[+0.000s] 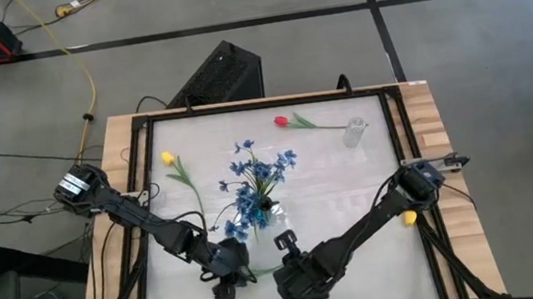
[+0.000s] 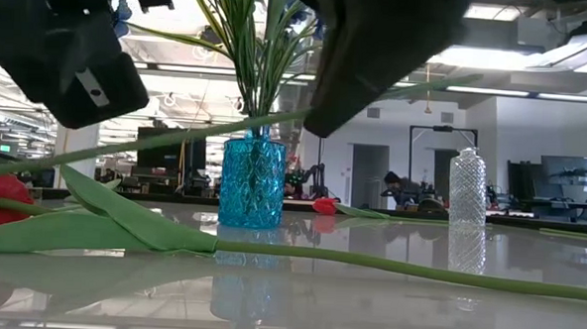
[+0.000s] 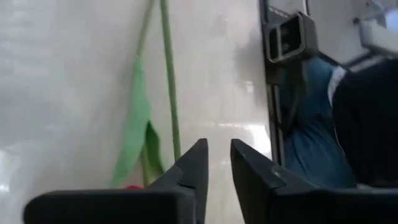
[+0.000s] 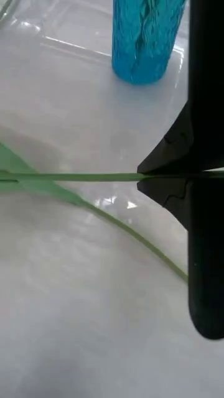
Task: Sort flowers into vase by color
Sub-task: Put the black tulip into the blue vase
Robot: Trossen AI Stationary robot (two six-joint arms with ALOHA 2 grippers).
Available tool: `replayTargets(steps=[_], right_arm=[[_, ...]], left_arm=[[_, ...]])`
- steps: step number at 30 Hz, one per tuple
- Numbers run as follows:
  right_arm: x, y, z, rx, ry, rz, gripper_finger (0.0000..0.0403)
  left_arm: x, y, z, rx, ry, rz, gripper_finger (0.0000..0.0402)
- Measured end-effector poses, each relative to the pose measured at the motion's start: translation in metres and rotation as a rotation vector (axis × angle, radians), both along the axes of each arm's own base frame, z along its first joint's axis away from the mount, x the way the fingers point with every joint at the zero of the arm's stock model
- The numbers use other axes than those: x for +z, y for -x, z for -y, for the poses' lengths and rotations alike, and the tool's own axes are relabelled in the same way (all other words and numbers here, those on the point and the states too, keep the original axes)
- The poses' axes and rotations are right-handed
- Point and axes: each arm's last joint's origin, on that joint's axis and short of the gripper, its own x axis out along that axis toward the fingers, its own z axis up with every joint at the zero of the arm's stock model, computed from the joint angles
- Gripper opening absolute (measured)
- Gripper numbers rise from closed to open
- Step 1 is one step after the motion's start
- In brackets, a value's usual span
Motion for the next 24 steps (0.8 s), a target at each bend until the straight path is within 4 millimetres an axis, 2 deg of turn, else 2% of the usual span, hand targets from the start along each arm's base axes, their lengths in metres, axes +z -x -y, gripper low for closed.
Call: replayTargets(steps=[4, 8, 10, 15, 18, 21, 24], right_arm=[[-0.002, 0.006, -0.002, 0.008, 0.018, -0.029, 0.0026], [-0.004, 0.015, 0.005, 0.012, -0.019, -0.006, 0.0026], [-0.001, 0.022, 0.009, 0.026, -0.096, 0.056, 0.0026], [0.016, 0.045, 0.021, 0.085, -0.353, 0.417, 0.0026], [0.014, 0.06, 0.03, 0.18, -0.533, 0.649, 0.0026], [0.006, 0.072, 0.042, 0.21, -0.655, 0.863, 0.0026], [0.002, 0.072, 0.052, 0.178, -0.77, 1.053, 0.0026]], left_arm=[[0.011, 0.004, 0.0, -0.107, -0.01, 0.042, 0.0084], [0.036, 0.019, -0.005, -0.059, -0.124, 0.143, 0.0092], [0.05, 0.03, -0.005, -0.047, -0.187, 0.21, 0.009], [0.083, 0.055, 0.005, -0.04, -0.328, 0.458, 0.0083], [0.092, 0.062, 0.014, -0.045, -0.434, 0.59, 0.008], [0.097, 0.062, 0.02, -0.012, -0.506, 0.687, 0.0078], [0.096, 0.053, 0.026, 0.0, -0.545, 0.754, 0.0078]])
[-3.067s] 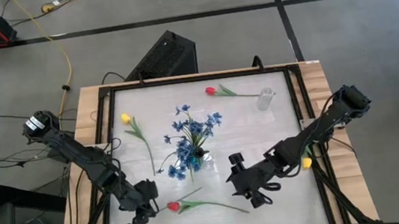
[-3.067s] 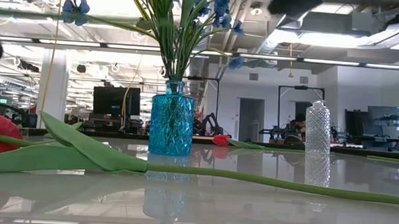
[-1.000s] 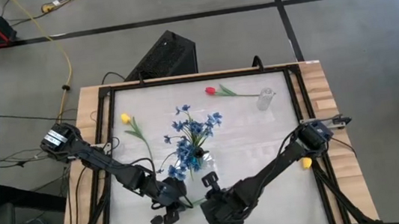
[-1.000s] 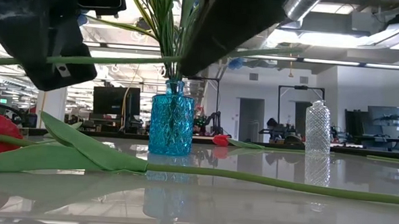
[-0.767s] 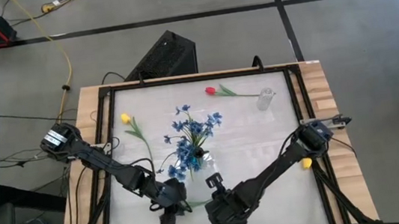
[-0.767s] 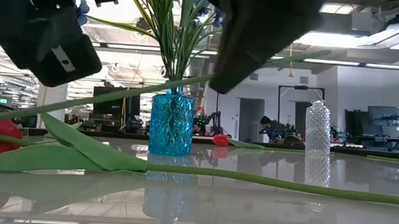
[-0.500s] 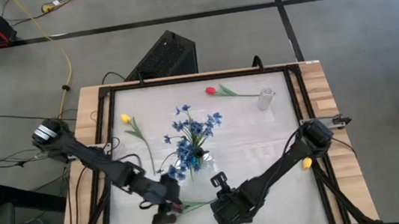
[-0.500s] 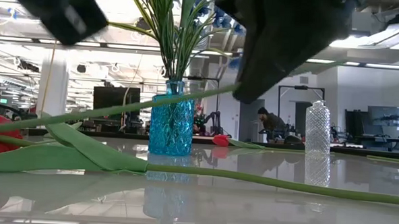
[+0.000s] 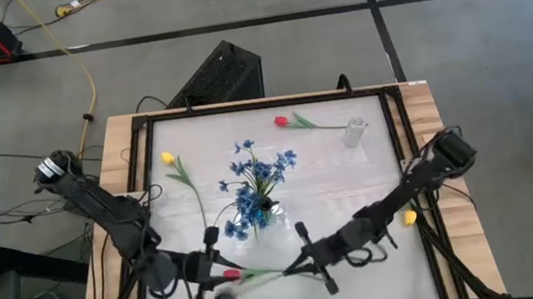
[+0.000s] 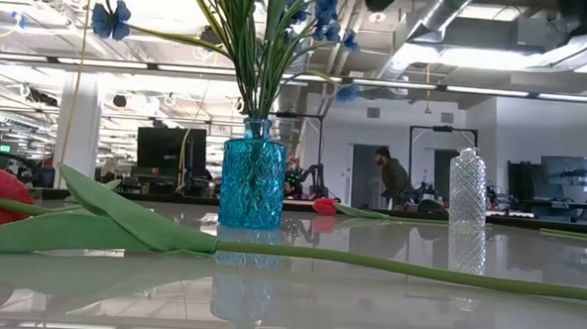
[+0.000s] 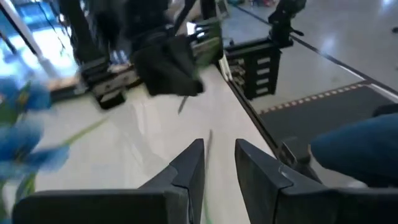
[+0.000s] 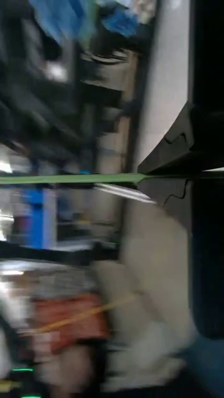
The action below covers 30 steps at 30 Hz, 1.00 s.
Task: Sort flowers into vase by color
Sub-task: Put the black tulip into the blue vase
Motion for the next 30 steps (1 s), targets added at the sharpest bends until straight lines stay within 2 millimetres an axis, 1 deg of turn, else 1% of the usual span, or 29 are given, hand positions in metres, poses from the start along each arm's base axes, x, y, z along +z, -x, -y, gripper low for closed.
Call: replayTargets(steps=[2, 4, 7, 9, 13, 17, 22, 25, 27, 29, 30], right_arm=[[-0.006, -0.006, 0.004, -0.014, -0.058, 0.052, 0.0026], [-0.013, -0.013, 0.005, -0.026, -0.065, 0.066, 0.0026], [-0.021, -0.022, 0.004, -0.032, -0.064, 0.064, 0.0026], [-0.025, -0.027, 0.002, -0.038, -0.062, 0.061, 0.0026], [-0.033, -0.032, 0.001, -0.093, -0.06, 0.046, 0.0026], [-0.033, -0.034, 0.002, -0.13, -0.066, 0.05, 0.003], [-0.031, -0.033, 0.003, -0.145, -0.062, 0.054, 0.0029], [-0.031, -0.034, 0.004, -0.149, -0.059, 0.049, 0.0031], [-0.032, -0.034, 0.004, -0.144, -0.053, 0.041, 0.0041], [-0.032, -0.035, 0.004, -0.135, -0.051, 0.04, 0.0055], [-0.033, -0.035, 0.005, -0.134, -0.051, 0.039, 0.006]], left_arm=[[-0.004, -0.009, 0.004, -0.004, -0.033, 0.04, 0.0077], [-0.01, -0.017, 0.007, 0.009, -0.075, 0.072, 0.0077], [-0.016, -0.026, 0.006, 0.101, -0.095, 0.102, 0.008], [-0.017, -0.031, 0.005, 0.126, -0.087, 0.114, 0.0085], [-0.015, -0.034, 0.004, 0.073, -0.048, 0.132, 0.01], [-0.014, -0.035, 0.004, 0.042, -0.048, 0.138, 0.0109], [-0.014, -0.035, 0.003, 0.056, -0.045, 0.137, 0.0109], [-0.014, -0.035, 0.002, 0.079, -0.053, 0.139, 0.0091], [-0.014, -0.035, 0.002, 0.086, -0.058, 0.137, 0.0062], [-0.014, -0.036, 0.001, 0.102, -0.063, 0.138, 0.0022], [-0.014, -0.036, 0.001, 0.104, -0.064, 0.138, 0.0012]])
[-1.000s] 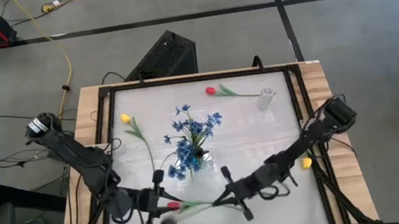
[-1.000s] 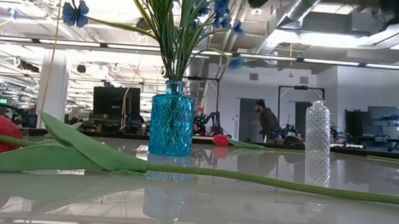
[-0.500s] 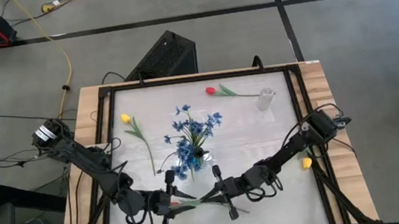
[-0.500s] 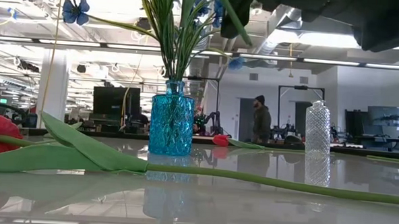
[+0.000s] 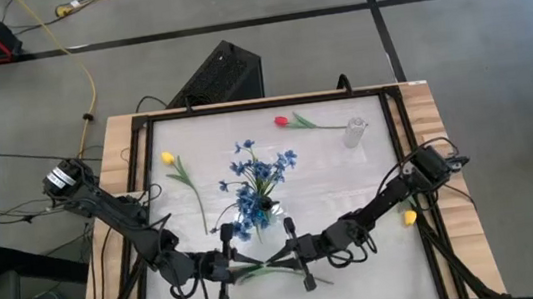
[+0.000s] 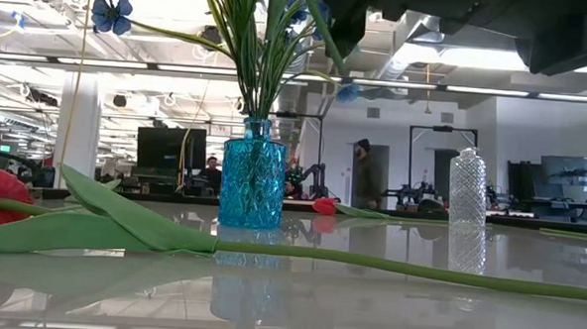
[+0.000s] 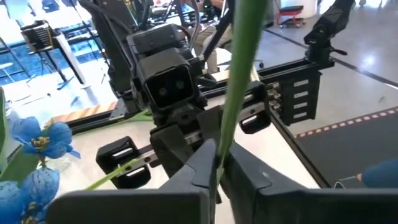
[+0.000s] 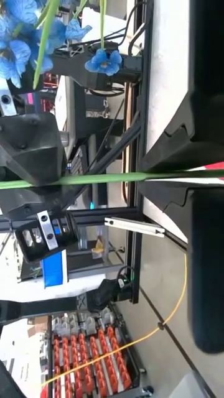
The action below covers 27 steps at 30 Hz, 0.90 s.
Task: Sort flowers into vase by color
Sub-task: Put the black tulip into the blue vase
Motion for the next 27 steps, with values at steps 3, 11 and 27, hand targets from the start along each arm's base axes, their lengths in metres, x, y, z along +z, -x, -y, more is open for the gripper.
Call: replayTargets(steps=[3, 11, 27], right_arm=[[0.0, -0.001, 0.001, 0.0, 0.001, -0.001, 0.0075], [0.005, -0.004, 0.0, 0.036, 0.04, -0.091, 0.0141], [0.046, -0.039, 0.004, -0.012, 0.193, -0.476, 0.022]], left_arm=[[0.0, 0.0, 0.0, 0.003, 0.008, -0.001, 0.0003], [-0.007, -0.006, -0.009, -0.022, 0.132, -0.086, 0.0001], [-0.02, -0.013, -0.026, 0.022, 0.222, -0.232, 0.0]])
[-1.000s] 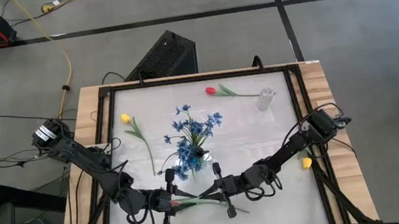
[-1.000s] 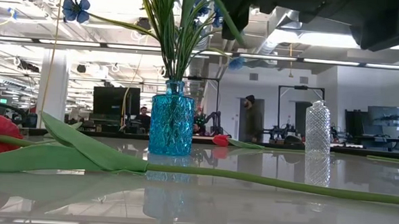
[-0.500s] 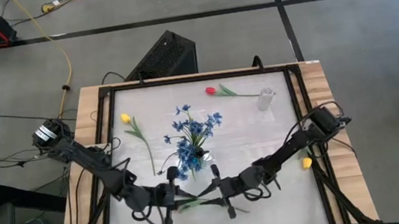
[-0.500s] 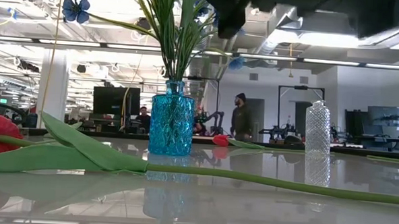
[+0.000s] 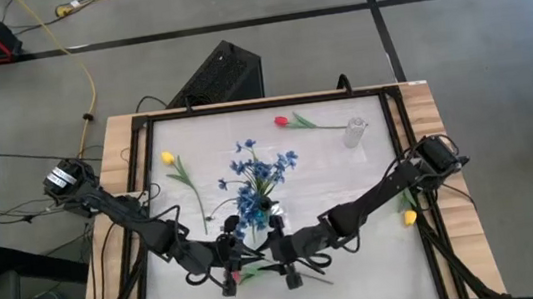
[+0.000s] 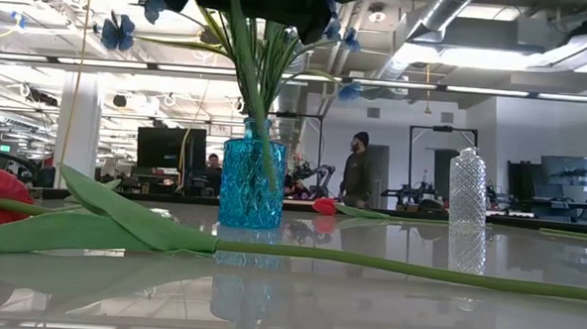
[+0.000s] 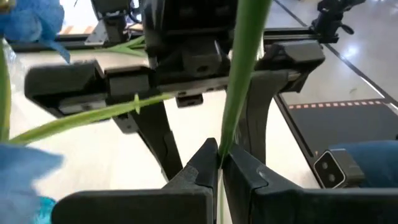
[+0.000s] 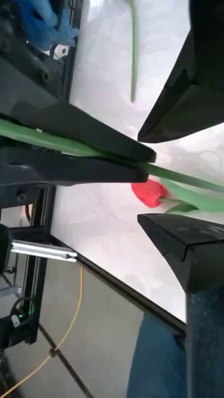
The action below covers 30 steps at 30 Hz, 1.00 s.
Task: Sort flowers into vase by color
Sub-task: Put the black tulip into the blue vase
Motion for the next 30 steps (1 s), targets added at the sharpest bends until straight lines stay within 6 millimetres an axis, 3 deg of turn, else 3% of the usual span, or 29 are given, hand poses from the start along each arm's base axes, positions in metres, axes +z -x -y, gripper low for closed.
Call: replayTargets(steps=[11, 19, 24, 30], right_arm=[[0.0, 0.0, 0.0, 0.007, -0.001, -0.012, 0.0171], [0.0, -0.001, 0.001, 0.0, -0.01, -0.011, 0.0092], [0.001, 0.0, -0.001, 0.018, -0.015, -0.009, 0.0024], [0.009, 0.008, -0.01, 0.074, -0.04, -0.021, 0.0027]], left_arm=[[-0.003, 0.001, 0.0, -0.019, -0.006, -0.031, 0.0], [-0.003, 0.001, 0.0, -0.018, -0.006, -0.029, 0.0004], [-0.003, 0.001, 0.0, -0.012, -0.008, -0.028, 0.0032], [-0.002, 0.002, 0.001, -0.026, -0.001, -0.025, 0.0092]])
